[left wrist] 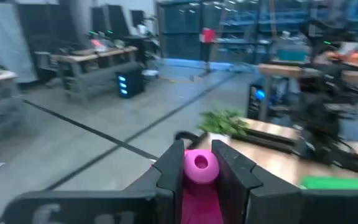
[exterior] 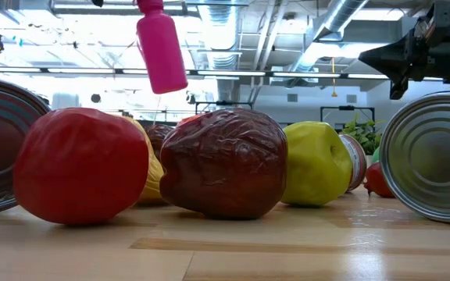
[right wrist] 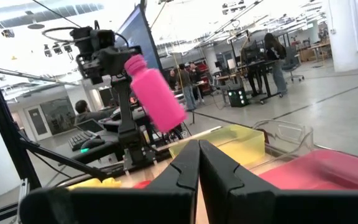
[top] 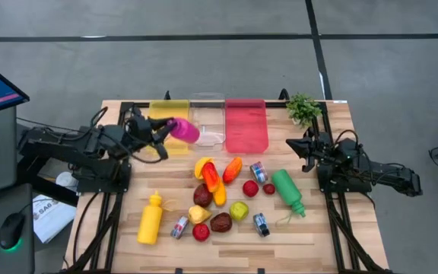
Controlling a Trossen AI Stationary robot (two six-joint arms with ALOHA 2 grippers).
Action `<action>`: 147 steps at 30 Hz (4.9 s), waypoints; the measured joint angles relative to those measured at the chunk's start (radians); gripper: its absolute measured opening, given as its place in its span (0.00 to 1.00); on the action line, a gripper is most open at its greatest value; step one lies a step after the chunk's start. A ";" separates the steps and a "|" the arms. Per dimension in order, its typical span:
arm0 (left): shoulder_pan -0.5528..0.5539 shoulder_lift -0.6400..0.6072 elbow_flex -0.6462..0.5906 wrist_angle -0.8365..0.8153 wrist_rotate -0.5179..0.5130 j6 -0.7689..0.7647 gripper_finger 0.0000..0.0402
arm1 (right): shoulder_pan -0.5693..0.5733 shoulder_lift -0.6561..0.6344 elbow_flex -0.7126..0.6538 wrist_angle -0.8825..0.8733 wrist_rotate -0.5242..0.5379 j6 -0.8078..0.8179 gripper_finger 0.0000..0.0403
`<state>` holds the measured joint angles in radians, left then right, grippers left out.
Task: Pick & Place Food Item
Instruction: Put the pink tumbler into the yellow bin, then put the yellow starfruit into the pink bin
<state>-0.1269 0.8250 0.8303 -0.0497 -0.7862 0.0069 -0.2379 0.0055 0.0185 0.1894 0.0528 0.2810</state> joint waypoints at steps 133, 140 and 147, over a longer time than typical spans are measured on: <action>0.867 0.314 -0.091 0.359 0.123 -0.167 0.80 | 0.000 0.000 0.007 0.090 0.323 0.000 0.01; 0.867 0.199 -0.091 0.382 0.348 -0.168 0.76 | 0.000 0.000 0.007 0.089 0.321 0.000 0.01; 0.865 0.128 -0.091 0.389 0.666 -0.169 0.68 | 0.000 0.000 0.007 0.089 0.319 0.000 0.01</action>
<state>0.7377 0.9535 0.7391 0.3392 -0.1201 -0.1616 -0.2379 0.0056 0.0254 0.2783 0.3714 0.2813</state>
